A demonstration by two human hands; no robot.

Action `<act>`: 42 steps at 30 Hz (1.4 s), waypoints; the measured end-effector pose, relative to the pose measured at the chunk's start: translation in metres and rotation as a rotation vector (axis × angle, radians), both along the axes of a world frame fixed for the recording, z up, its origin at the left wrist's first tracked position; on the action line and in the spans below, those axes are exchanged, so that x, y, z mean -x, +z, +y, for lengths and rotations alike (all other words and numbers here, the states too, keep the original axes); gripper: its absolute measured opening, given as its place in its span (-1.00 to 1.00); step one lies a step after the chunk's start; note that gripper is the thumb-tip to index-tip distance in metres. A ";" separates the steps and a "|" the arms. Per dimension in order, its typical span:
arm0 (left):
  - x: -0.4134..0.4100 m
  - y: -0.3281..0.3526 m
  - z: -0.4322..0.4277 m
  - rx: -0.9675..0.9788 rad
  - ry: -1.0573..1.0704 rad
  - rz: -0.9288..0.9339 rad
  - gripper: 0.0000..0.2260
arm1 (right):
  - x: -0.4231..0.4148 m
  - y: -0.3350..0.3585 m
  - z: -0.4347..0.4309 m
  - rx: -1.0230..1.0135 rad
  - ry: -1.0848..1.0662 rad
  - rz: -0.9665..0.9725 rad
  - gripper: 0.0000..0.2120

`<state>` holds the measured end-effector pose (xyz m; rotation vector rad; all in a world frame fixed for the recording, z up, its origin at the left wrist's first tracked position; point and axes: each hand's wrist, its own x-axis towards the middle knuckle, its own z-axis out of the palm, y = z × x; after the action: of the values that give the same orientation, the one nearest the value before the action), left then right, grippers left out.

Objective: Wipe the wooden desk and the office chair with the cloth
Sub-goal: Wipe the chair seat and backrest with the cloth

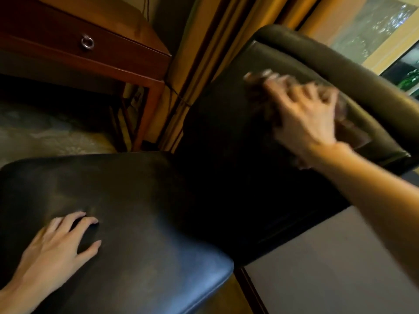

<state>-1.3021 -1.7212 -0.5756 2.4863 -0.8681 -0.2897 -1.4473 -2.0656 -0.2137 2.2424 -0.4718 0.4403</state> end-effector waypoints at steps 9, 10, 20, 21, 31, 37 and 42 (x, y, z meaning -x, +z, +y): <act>-0.006 -0.012 -0.001 -0.112 -0.036 0.035 -0.46 | -0.015 -0.057 -0.026 -0.089 -0.201 0.024 -0.46; -0.007 -0.014 0.000 -0.119 -0.041 0.037 -0.47 | -0.015 -0.068 -0.022 -0.099 -0.199 0.014 -0.48; 0.000 -0.027 0.008 -0.005 -0.019 -0.218 -0.60 | 0.033 -0.239 0.048 -0.322 -0.114 0.617 -0.51; 0.000 -0.027 0.008 -0.010 -0.022 -0.210 -0.59 | 0.041 -0.247 0.052 -0.354 -0.148 0.714 -0.52; 0.005 -0.002 0.011 -0.119 -0.020 -0.102 -0.52 | -0.036 -0.002 0.010 0.030 -0.052 -0.024 -0.54; 0.000 0.005 0.006 -0.133 -0.030 -0.023 -0.49 | -0.059 0.020 -0.051 -0.088 -0.258 -0.078 -0.42; -0.002 0.003 0.001 -0.086 -0.016 0.045 -0.46 | -0.049 -0.110 -0.031 -0.176 -0.013 -0.009 -0.50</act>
<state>-1.2999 -1.7205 -0.5728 2.5423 -0.8748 -0.3949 -1.3985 -2.0965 -0.3242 2.4060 -0.5480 0.4155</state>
